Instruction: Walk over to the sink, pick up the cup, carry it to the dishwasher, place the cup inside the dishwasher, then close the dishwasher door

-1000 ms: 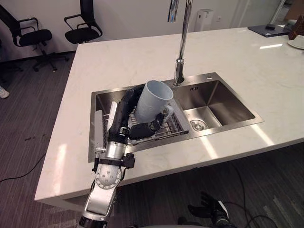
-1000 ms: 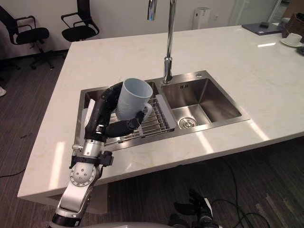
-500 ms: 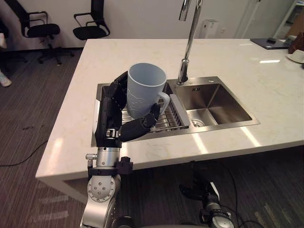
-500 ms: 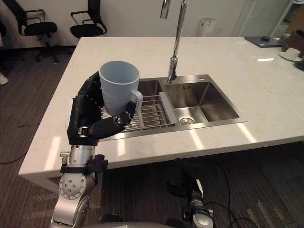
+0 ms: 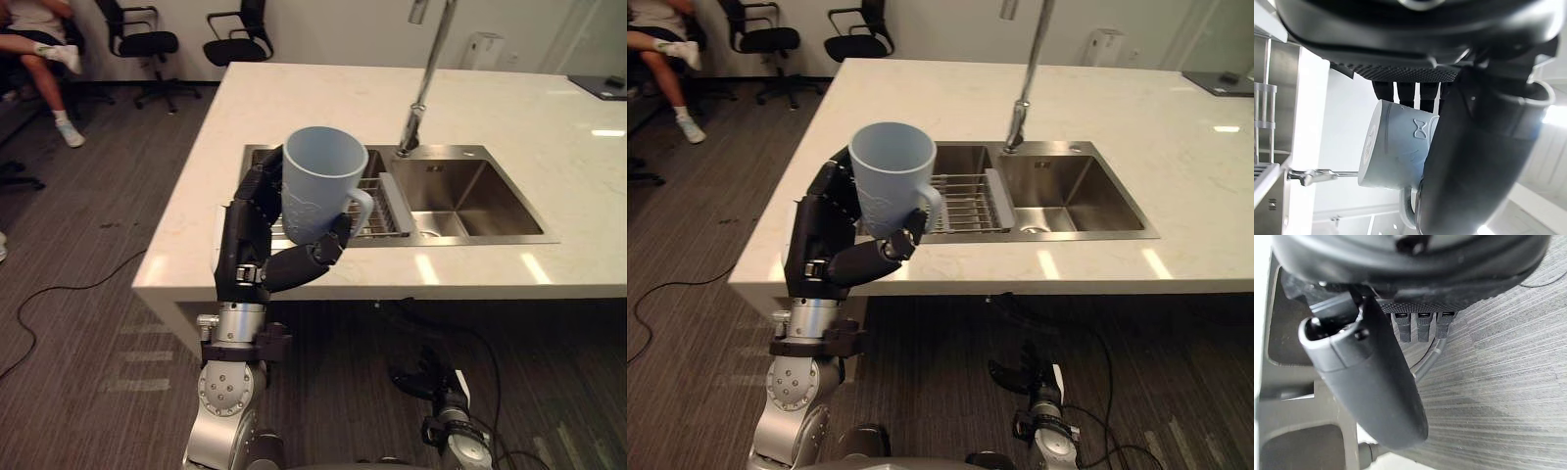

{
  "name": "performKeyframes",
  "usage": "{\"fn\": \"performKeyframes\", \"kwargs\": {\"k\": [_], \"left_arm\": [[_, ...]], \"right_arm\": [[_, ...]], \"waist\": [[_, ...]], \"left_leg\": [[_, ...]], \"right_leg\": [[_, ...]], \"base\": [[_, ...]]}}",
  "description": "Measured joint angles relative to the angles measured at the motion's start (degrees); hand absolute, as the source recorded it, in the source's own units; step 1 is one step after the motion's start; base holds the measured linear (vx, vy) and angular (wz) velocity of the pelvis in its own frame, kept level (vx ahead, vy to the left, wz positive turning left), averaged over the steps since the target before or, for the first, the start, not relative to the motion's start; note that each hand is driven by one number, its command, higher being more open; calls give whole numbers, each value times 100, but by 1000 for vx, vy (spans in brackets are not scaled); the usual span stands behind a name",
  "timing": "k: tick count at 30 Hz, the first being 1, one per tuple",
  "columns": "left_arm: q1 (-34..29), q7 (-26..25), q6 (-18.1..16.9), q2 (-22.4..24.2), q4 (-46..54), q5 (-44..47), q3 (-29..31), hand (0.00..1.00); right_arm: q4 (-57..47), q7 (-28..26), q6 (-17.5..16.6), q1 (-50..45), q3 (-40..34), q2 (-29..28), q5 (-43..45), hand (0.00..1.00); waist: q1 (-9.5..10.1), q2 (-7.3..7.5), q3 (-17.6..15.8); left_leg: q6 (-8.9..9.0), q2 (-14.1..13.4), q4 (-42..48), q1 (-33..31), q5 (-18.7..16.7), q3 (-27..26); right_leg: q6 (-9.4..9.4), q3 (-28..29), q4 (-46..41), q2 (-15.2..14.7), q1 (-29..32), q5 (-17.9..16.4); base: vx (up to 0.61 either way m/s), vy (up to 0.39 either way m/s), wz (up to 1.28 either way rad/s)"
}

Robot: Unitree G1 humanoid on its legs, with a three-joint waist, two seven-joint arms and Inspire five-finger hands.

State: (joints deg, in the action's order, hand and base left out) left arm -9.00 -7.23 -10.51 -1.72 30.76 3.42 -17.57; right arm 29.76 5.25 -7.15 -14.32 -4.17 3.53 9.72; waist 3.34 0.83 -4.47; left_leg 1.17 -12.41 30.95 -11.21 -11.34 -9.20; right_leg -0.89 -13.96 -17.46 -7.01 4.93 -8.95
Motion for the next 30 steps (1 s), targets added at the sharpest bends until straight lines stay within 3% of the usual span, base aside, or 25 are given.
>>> {"fn": "performKeyframes", "kwargs": {"k": [2,3,4,5,6,8,16,20,21,23,25,26,30], "left_arm": [[75,11,-118,-40,-254,0,-67,30],[68,-3,-116,-84,-363,1,-60,30],[118,-19,-115,-156,-584,23,-36,30],[144,-21,-114,-173,-688,27,-32,30],[162,-20,-86,-177,-909,46,-31,30],[161,-26,-46,-210,-1068,51,-26,30],[161,7,13,-265,-1072,106,-92,30],[124,34,20,-249,-1072,106,-113,30],[104,31,21,-248,-1071,105,-100,30],[40,2,21,-234,-1039,105,-69,30],[-96,-30,21,-191,-863,103,80,30],[-188,-50,11,-144,-753,103,184,30],[-442,-52,15,97,-703,106,225,30]], "right_arm": [[161,-10,-7,58,0,-30,10,90],[216,-19,6,45,59,-78,10,90],[247,-72,4,-41,173,-167,10,90],[271,-95,4,-60,228,-182,10,90],[384,-118,4,-47,238,-195,10,90],[595,-106,4,39,227,-181,10,90],[795,-98,5,246,223,-58,-24,90],[789,-70,4,229,227,-16,-41,90],[787,-63,6,213,230,-31,-44,90],[625,-43,9,69,241,-116,-79,90],[355,-43,11,9,339,-153,-90,90],[147,-43,11,12,411,-157,-93,90],[-332,-19,10,19,567,-144,-121,90]], "waist": [[-54,-87,125],[-21,-67,186],[-51,81,294],[-95,126,321],[-182,146,327],[-166,138,322],[-190,126,314],[-212,111,247],[-239,104,237],[-279,133,233],[-243,185,249],[-154,177,237],[-32,29,317]], "left_leg": [[263,124,-675,390,-408,-46],[251,213,-880,410,-342,-107],[153,429,-1160,394,-151,-71],[119,528,-1237,376,-95,-14],[58,721,-1319,328,22,102],[-49,843,-1351,345,77,100],[-62,915,-1463,517,85,108],[-73,978,-1479,608,74,390],[-80,1003,-1476,615,74,484],[-102,1159,-1448,577,48,860],[-50,1275,-1260,404,12,1050],[20,1289,-1097,234,-27,1134],[242,1184,-868,-114,90,1741]], "right_leg": [[243,-5,46,-125,92,94],[280,110,121,-142,125,130],[363,302,413,-172,110,231],[380,386,551,-188,100,312],[400,524,859,-208,-45,547],[475,598,1099,-269,-169,732],[534,592,1333,-270,-385,824],[470,670,680,-314,-355,501],[462,852,501,-314,-326,413],[502,1849,-162,-302,-195,-32],[573,2156,-262,-323,-194,-394],[793,2067,-213,-346,-164,-605],[649,1436,-240,-131,-243,-631]], "base": [[-118,254,25],[-62,220,14],[-34,143,24],[3,145,66],[20,111,55],[73,160,24],[53,19,0],[-46,-17,30],[-91,-19,73],[-53,-70,91],[-46,-134,69],[-53,-154,59],[17,-152,72]]}}
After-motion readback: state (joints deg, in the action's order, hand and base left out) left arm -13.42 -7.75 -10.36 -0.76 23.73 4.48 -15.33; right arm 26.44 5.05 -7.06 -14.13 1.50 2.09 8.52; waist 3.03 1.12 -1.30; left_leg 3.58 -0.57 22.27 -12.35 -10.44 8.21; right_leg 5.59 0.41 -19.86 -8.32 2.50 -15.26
